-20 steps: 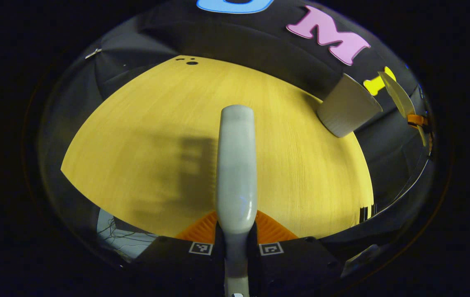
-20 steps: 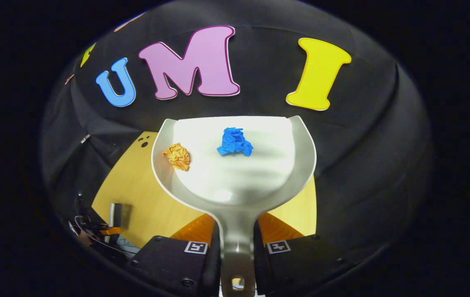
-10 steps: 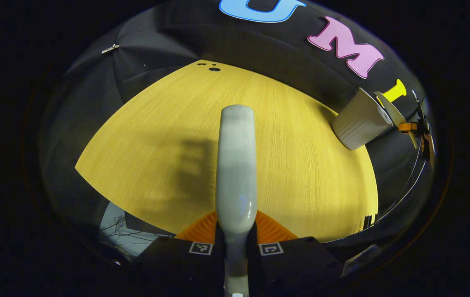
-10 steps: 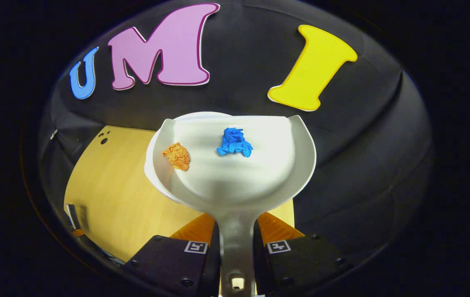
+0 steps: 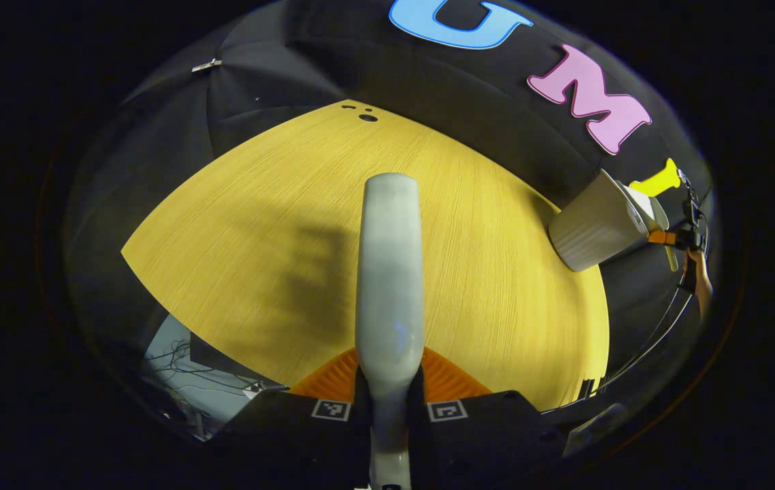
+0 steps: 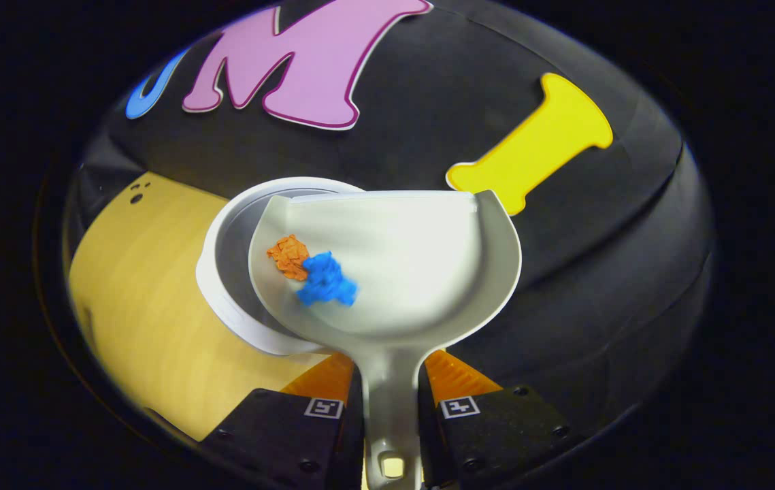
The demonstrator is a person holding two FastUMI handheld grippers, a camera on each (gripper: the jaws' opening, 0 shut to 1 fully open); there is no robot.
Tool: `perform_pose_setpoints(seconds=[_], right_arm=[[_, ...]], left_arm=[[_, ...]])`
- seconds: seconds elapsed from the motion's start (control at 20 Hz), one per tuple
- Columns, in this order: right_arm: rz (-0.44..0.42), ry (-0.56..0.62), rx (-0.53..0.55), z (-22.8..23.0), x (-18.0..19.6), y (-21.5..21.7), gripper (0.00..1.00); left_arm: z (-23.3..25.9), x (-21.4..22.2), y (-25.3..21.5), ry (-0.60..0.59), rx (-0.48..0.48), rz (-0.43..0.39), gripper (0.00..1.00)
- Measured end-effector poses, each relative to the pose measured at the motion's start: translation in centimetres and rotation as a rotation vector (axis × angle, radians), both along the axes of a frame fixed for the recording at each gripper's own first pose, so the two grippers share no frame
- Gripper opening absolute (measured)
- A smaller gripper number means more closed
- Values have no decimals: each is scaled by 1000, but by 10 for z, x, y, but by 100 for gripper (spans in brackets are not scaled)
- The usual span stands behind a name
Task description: Pick up the small broom and dustpan from the desktop, sweep the trash into the dustpan with the broom, and then empty the trash into the garbage bin.
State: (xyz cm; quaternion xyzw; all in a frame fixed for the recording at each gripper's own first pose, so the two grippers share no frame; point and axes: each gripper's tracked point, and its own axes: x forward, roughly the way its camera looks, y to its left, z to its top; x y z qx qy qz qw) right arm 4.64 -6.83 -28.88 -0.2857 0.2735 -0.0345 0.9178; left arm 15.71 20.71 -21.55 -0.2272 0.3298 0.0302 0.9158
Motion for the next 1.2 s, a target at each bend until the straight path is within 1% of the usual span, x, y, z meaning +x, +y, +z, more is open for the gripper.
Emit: perform_pose_setpoints(seconds=[0.05,0.15,0.2,0.3,0.45,0.5,0.6,0.65,0.7,0.8,0.85,0.9,0.95,1.0,1.05,1.1,1.15,1.2], right_arm=[[9,-9,-43,1,2,-1,37],[26,-24,-113,1,8,-2,37],[35,-30,-145,2,8,-4,37],[53,-46,-229,4,10,-5,37],[76,-89,-405,7,12,-6,37],[76,-104,-458,7,13,-7,41],[70,-121,-532,10,13,-6,32],[63,-124,-561,11,12,-7,37],[58,-129,-591,14,11,-8,37],[49,-145,-676,17,8,-8,37],[48,-154,-733,19,6,-8,32],[51,-161,-798,21,6,-9,37],[55,-171,-862,23,5,-10,32],[62,-181,-918,24,6,-7,34],[62,-189,-960,26,5,-5,37],[64,-192,-991,26,4,-4,36],[64,-191,-1013,26,3,-5,36],[63,-184,-1039,26,6,-4,36]], left_arm=[[-2,1,0,7,15,-8,25],[-3,2,2,18,47,-20,26],[-4,2,2,22,51,-22,28],[-3,3,1,26,41,-23,26],[-4,4,0,29,42,-37,27],[-4,5,1,30,51,-46,27],[-3,5,5,28,82,-49,27],[-4,7,4,23,88,-49,27],[-4,7,3,21,82,-49,25],[-5,9,2,23,67,-49,27],[-6,9,2,27,64,-50,27],[-7,9,1,31,65,-54,27],[-9,9,1,34,67,-57,27],[-10,9,0,39,61,-61,27],[-12,9,-1,45,51,-63,27],[-13,10,-1,51,41,-61,29],[-14,10,-3,58,34,-59,27],[-14,11,-3,63,32,-59,27]])
